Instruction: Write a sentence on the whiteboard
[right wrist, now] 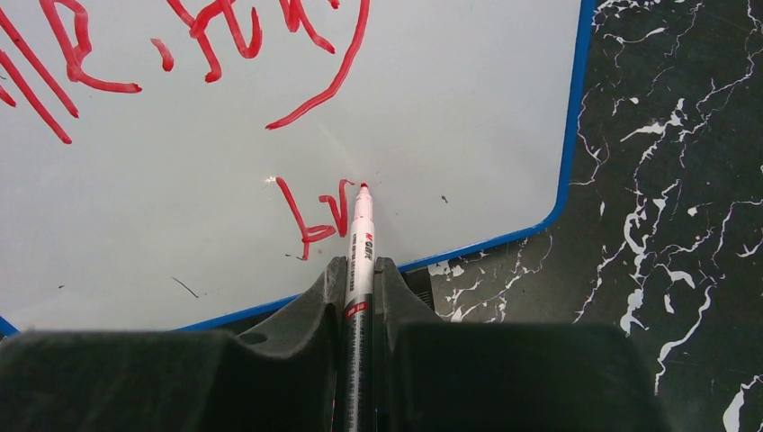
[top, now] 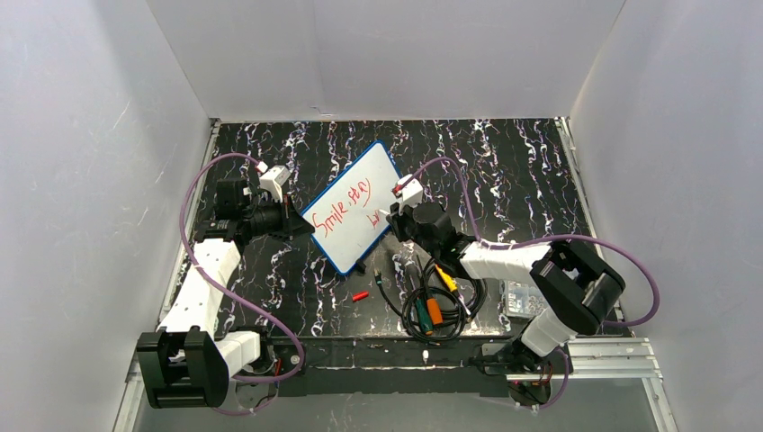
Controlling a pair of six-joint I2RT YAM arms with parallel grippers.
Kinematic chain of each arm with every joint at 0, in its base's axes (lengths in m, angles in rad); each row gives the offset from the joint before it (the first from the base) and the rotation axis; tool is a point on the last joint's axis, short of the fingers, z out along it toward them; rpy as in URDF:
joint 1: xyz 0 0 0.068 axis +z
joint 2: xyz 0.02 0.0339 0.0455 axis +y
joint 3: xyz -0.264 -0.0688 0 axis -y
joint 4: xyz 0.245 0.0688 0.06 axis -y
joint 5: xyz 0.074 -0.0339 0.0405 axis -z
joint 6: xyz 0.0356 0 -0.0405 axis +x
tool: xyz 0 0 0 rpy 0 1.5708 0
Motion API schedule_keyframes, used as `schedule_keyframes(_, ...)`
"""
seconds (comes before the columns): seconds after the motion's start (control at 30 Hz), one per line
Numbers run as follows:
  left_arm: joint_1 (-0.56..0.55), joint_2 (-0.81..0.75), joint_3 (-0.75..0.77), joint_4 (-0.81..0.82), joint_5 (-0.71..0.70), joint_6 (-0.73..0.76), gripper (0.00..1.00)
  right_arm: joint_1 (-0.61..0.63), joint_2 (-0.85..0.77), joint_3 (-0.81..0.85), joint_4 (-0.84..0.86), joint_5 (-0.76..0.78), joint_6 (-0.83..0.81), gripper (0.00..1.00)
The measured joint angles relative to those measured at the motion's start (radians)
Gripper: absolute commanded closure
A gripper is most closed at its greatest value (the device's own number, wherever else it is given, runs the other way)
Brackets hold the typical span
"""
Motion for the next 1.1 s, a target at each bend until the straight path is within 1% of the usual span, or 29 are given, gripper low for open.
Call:
schedule_keyframes(0.5, 0.0, 0.0, 0.0, 0.0, 0.0, 0.0, 1.0, 0.0, -0.001, -0.063, -0.018, -0.002, 0.025, 0.99)
schedule_keyframes(0.7, 0.0, 0.0, 0.0, 0.0, 0.0, 0.0, 1.0, 0.0, -0.034, -0.062, -0.015, 0.001, 0.026, 0.99)
schedule_keyframes(1.1, 0.0, 0.0, 0.0, 0.0, 0.0, 0.0, 1.0, 0.0, -0.026, 0.014, 0.019, 0.005, 0.007, 0.99)
